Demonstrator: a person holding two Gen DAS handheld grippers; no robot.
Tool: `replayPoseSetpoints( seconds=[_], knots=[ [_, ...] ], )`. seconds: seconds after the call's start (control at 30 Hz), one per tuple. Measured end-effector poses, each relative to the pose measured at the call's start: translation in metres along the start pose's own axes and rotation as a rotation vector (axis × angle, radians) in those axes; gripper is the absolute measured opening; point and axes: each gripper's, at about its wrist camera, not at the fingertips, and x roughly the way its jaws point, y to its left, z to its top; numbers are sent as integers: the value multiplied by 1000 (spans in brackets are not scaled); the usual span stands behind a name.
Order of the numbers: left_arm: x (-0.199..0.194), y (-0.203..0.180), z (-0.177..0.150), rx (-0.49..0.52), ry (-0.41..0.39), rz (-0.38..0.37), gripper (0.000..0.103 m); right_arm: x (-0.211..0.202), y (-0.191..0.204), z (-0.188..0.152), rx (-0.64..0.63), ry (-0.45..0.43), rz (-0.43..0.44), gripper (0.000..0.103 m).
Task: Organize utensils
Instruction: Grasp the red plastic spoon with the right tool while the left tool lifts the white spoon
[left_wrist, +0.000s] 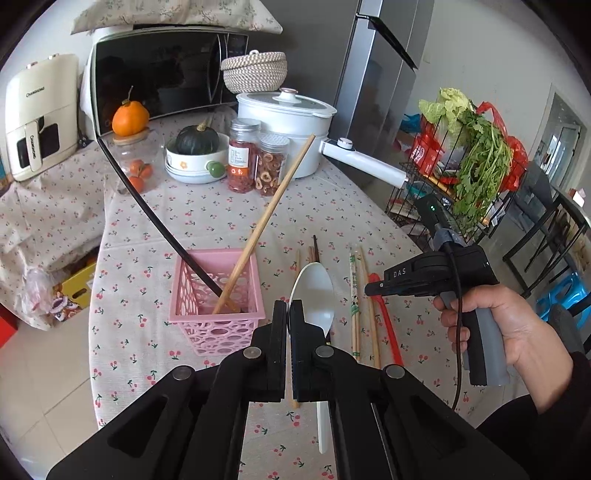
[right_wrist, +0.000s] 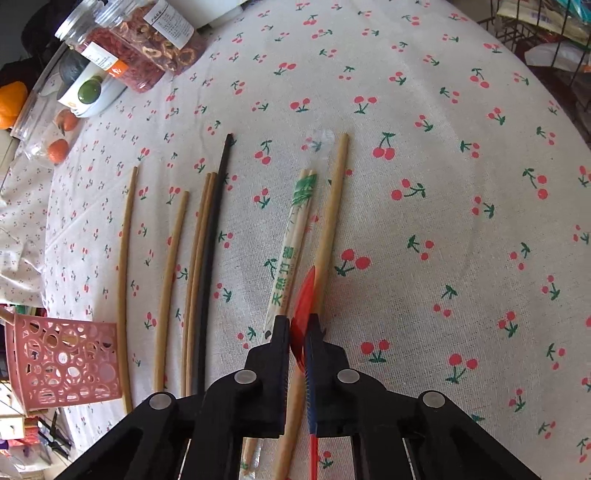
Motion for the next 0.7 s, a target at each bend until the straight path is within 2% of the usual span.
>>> replayPoseSetpoints(
  seconds=[0.2,0.4,0.53,0.6,0.7],
  knots=[
    [-11,2,1,-10,-34,1,1,-31,-22,-11,54,-65,96,4],
    [-33,2,7,-9,-122,1,1,-81,-29,-29,28,-219,175,5],
    [-62,11,20,-33,-280,42,1,-112,-24,-40,4,-322,229,5],
    [-75,14,26,-25,-381,90,1,-124,-19,-44,-6,-371,258,5],
    [-82,18,31,4,-515,163,1,-137,-7,-46,-40,-439,255,5]
  ],
)
